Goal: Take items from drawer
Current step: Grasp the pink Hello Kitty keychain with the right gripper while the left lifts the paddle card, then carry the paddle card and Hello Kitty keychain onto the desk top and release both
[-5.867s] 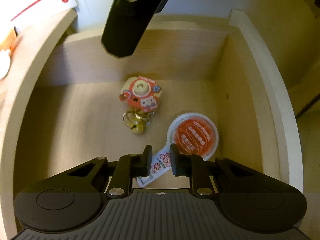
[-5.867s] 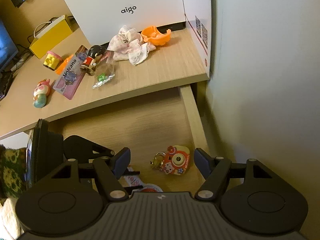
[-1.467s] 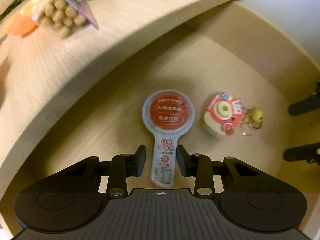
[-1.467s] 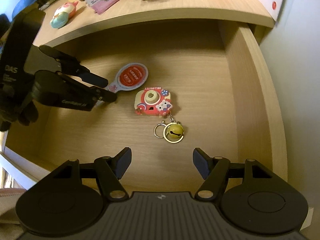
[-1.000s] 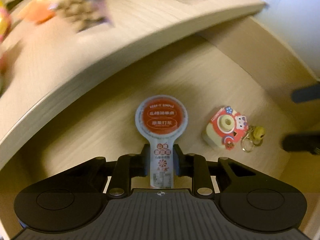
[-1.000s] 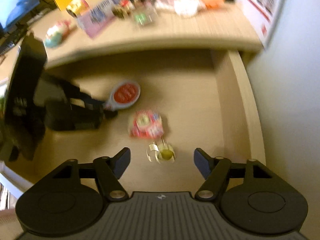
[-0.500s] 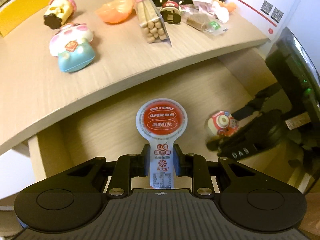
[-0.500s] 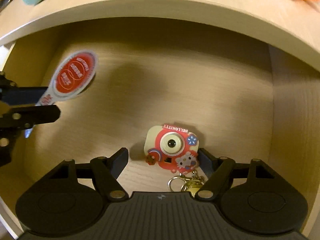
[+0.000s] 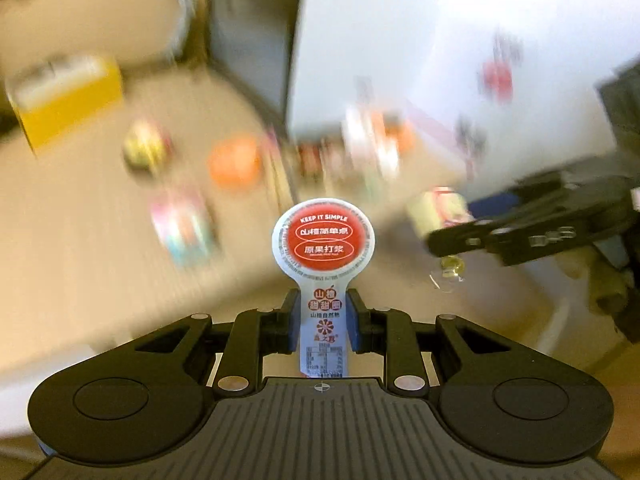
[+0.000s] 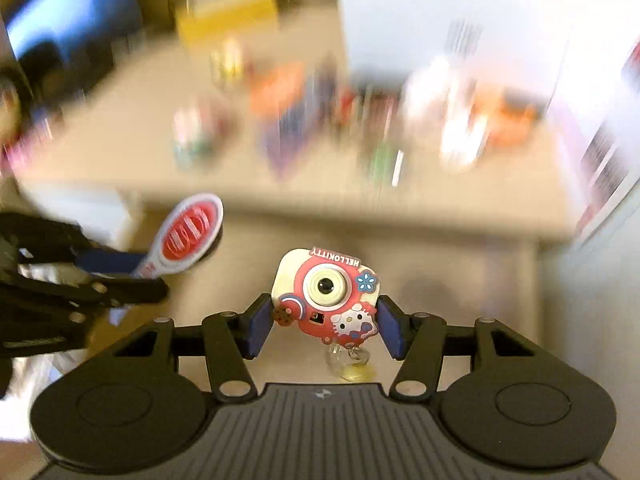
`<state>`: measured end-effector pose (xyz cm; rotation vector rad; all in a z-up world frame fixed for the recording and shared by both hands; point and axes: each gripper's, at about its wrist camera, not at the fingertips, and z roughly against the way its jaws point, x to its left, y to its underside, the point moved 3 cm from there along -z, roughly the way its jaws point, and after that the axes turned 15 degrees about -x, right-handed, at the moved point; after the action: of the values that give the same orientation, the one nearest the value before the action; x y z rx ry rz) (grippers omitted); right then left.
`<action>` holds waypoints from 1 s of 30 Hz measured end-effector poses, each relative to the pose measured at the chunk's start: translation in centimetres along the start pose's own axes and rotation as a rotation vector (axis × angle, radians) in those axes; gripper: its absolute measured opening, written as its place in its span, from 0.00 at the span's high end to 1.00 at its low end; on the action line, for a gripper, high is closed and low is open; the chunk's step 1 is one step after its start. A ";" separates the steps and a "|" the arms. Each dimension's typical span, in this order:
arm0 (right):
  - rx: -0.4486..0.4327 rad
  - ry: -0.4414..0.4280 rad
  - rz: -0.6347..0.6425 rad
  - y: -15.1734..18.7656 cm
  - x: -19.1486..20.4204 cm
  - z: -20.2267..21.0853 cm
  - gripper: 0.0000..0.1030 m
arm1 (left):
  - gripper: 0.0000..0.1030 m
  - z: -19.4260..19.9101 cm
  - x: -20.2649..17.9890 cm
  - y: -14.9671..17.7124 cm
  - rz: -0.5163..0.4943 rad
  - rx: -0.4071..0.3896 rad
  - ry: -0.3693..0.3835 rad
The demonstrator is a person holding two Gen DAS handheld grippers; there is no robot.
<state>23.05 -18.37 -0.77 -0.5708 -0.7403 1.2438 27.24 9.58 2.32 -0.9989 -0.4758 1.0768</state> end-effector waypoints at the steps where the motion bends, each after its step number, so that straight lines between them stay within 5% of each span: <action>1: -0.065 -0.003 -0.005 -2.1 -0.4 1.5 0.46 | 0.74 0.2 0.4 -1.6 0.009 -0.043 -0.007; 6: -0.296 0.035 0.042 -9.4 -1.8 5.1 0.46 | 0.74 -2.8 3.2 -7.3 0.044 -0.158 -0.107; 10: -0.314 0.093 0.015 -12.3 -4.6 1.7 0.46 | 0.74 -8.3 5.4 -7.1 0.091 -0.148 -0.149; 19: -0.205 0.149 0.054 -8.7 -7.0 -9.2 0.46 | 0.74 -14.4 7.2 -3.5 0.075 -0.008 -0.244; 30: -0.186 0.131 0.012 -7.2 -6.7 -9.4 0.40 | 0.72 -12.3 6.9 -4.2 0.046 -0.010 -0.285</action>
<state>33.75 -26.55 -2.74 -0.8021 -0.7471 1.1435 41.51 9.85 -1.09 -0.8722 -0.6922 1.2662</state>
